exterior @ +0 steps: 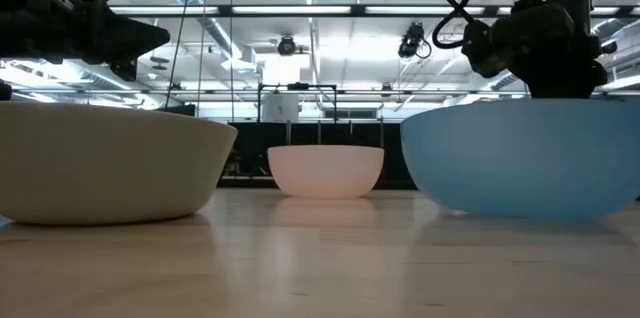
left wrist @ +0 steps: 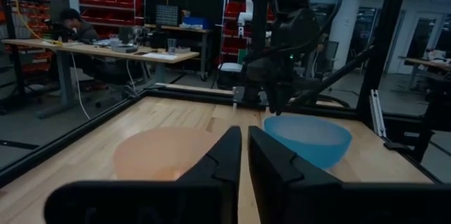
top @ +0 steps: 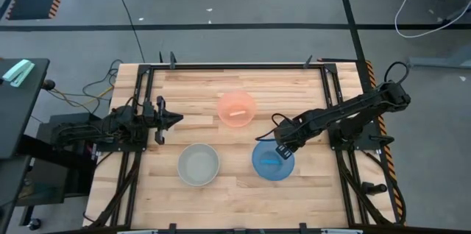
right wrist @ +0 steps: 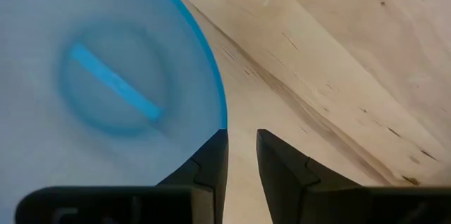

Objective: Nest bowls inside each other
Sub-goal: Stack the blue bowl on the orange bowl

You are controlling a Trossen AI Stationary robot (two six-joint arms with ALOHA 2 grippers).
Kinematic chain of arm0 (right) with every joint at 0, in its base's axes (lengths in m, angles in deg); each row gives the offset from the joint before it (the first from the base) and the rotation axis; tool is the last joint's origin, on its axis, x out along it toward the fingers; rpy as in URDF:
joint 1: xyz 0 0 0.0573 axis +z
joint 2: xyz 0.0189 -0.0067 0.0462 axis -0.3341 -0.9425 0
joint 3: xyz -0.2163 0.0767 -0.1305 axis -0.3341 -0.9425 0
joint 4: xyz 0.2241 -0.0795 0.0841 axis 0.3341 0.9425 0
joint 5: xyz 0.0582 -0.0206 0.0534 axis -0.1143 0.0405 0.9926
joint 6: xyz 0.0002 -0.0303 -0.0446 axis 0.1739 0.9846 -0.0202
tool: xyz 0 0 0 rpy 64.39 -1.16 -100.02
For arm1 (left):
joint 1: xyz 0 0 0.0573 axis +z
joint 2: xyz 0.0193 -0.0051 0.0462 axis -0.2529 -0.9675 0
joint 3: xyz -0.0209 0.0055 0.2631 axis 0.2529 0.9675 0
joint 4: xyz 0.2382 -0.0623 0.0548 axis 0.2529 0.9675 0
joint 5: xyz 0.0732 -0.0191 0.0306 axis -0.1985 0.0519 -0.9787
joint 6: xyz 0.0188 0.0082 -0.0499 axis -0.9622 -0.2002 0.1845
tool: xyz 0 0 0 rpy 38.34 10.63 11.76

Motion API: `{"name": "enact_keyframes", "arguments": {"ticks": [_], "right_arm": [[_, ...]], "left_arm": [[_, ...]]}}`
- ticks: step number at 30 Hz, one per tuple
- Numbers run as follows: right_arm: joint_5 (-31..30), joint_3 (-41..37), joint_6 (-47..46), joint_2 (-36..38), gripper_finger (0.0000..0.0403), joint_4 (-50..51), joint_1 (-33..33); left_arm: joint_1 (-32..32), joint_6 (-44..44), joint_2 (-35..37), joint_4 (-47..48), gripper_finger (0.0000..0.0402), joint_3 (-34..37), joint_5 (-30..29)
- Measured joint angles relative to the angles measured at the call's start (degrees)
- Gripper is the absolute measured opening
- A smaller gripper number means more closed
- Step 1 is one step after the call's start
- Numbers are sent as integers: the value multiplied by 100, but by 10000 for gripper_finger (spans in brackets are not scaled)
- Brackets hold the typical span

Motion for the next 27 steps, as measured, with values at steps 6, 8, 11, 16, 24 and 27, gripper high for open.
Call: {"name": "enact_keyframes", "arguments": {"ticks": [6, 8, 11, 16, 24, 27], "right_arm": [[92, 0, 1, 15, 84, -322, 2], [102, 0, 5, 22, 84, -361, 2], [104, 0, 7, 22, 83, -360, 2], [104, 0, 21, 79, 83, -384, 2], [111, 0, -43, 137, 82, -636, 78], [112, 0, -133, 31, 82, -642, 118]], "left_arm": [[-2, 0, 0, 6, 26, -1, -2], [-2, 0, 0, 6, 28, -1, -2], [-2, 0, 0, 7, 33, 0, -2], [0, 0, 0, 8, 38, -1, -2], [-1, 0, 0, 11, 30, -1, -1], [-2, 0, 0, 12, 28, -1, 0]]}}
